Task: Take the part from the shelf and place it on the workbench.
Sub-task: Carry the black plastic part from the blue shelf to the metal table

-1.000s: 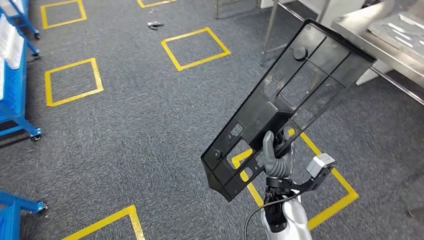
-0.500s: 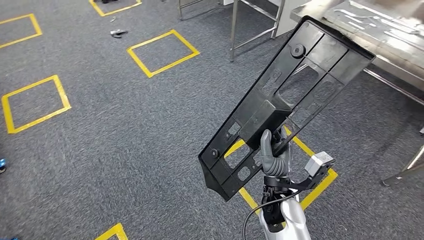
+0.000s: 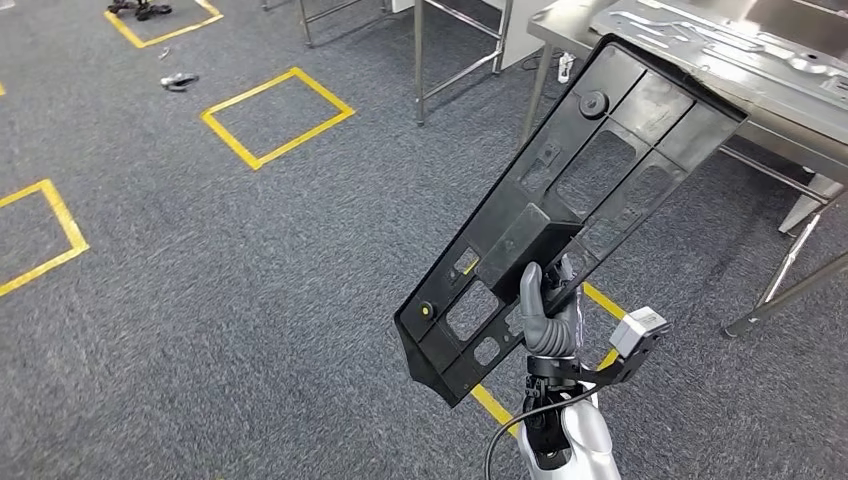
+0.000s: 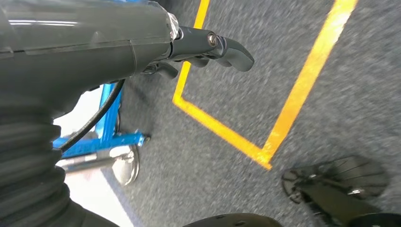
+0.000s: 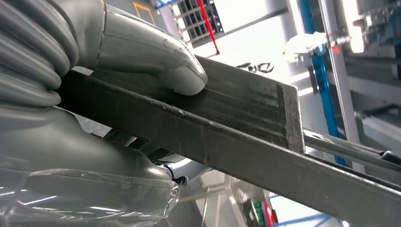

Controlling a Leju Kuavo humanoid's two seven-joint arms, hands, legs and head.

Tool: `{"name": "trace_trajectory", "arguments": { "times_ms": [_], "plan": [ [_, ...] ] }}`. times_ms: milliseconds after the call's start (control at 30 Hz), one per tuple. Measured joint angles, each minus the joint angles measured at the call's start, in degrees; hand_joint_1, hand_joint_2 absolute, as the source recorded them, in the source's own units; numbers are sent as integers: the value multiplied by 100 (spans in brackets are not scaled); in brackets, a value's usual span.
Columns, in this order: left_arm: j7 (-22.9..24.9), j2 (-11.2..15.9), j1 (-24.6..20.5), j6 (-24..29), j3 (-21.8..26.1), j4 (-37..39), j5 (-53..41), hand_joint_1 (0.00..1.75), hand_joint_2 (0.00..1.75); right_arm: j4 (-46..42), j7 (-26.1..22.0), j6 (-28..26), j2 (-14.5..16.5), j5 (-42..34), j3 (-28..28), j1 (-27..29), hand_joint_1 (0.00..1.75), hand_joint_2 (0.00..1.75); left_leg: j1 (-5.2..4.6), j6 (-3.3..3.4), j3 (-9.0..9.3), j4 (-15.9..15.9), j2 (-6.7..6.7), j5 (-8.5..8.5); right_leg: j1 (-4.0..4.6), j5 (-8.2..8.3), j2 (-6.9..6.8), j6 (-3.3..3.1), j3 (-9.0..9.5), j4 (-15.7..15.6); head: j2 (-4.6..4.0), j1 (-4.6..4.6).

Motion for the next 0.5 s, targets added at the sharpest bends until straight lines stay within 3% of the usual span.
{"name": "trace_trajectory", "arguments": {
  "times_ms": [67, 133, 167, 200, 267, 333, 367, 400, 433, 500],
  "plan": [
    [-32, -3, -12, 14, 0, 0, 5, 0, 175, -5, 2, -2, -4, -1, 7, 0, 175, 175, -34, -65, 44, 14, 96, -66, 56, -34, -67, -105, 46, -177, 1, 0],
    [-43, -2, -24, 21, 0, 0, 11, 0, 175, -17, 3, -4, -8, -1, 10, 12, 175, 175, -45, -127, 80, 74, 110, -113, 33, -28, 53, -192, 92, -215, 1, -4],
    [-43, -2, -30, 21, 0, 0, 18, 0, 175, -26, 3, -4, -8, -1, 11, 8, 175, 175, -35, -154, 48, 196, 22, -153, 17, -68, 121, -227, 128, -228, 1, -5],
    [-44, -2, -37, 15, 0, 0, 32, 0, 175, -35, 2, -4, -7, 1, 16, 1, 175, 175, -21, -177, -58, 406, -90, -232, 1, -105, 187, -259, 167, -242, 0, -8],
    [-48, -2, -35, -8, 1, 0, 65, 0, 175, -46, -1, -4, -4, 2, 31, -5, 175, 175, 8, -214, -483, 1114, -305, -486, -13, -209, 309, -323, 238, -258, -1, -13],
    [-49, -2, -9, -31, 3, 0, 80, 0, 175, -46, 1, -4, -3, 2, 40, 17, 175, 175, 22, -237, -939, 1724, -358, -630, -10, -284, 437, -340, 338, -243, -1, -15],
    [-49, -2, 4, -36, 4, 0, 78, 0, 175, -46, 2, -4, -4, 2, 40, 28, 175, 175, 22, -237, -1054, 1768, -367, -580, -10, -315, 503, -329, 406, -230, -1, -15],
    [-45, -1, 14, -37, 4, 0, 71, 0, 175, -46, 3, -4, -3, 2, 40, 33, 175, 175, 23, -233, -1069, 1599, -379, -433, -12, -344, 569, -310, 481, -217, -1, -15],
    [-41, -1, 17, -34, 4, 0, 63, 0, 175, -46, 3, -4, -3, 2, 41, 34, 175, 175, 25, -224, -1004, 1265, -414, -202, -14, -373, 629, -288, 555, -207, -1, -14],
    [-32, -1, 20, -21, 4, 0, 47, 0, 175, -45, 4, -4, -2, 2, 43, 22, 175, 175, 33, -194, -879, 538, -610, 304, -23, -436, 737, -246, 633, -194, -1, -13]
  ]
}}
